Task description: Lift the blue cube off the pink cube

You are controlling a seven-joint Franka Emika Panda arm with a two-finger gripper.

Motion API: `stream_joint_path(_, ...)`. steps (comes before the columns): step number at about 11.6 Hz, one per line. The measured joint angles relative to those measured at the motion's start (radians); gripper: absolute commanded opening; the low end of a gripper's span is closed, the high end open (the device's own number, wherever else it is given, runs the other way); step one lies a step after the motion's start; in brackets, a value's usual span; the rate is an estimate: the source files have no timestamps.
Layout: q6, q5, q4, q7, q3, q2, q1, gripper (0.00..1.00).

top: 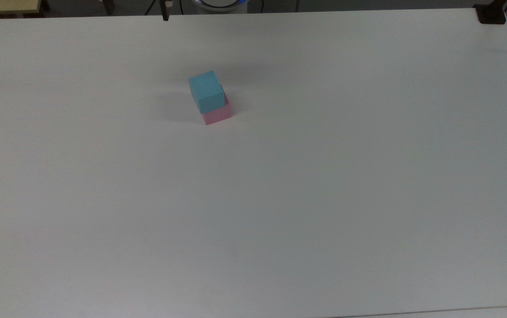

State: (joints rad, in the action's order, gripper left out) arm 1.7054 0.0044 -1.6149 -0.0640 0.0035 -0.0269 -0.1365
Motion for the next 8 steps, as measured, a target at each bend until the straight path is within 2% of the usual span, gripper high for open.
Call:
stream_joint_path(1,-0.004,-0.003,-0.006,-0.068,0.003,0.005,0.002,1.0)
stream_joint_path(3,-0.019,-0.06,-0.041,-0.232,0.013,0.019,0.008,1.0)
stream_joint_path(6,-0.021,-0.089,-0.112,-0.298,0.038,0.045,0.013,1.0)
stream_joint_path(8,-0.021,-0.089,-0.174,-0.304,0.075,0.049,0.015,1.0)
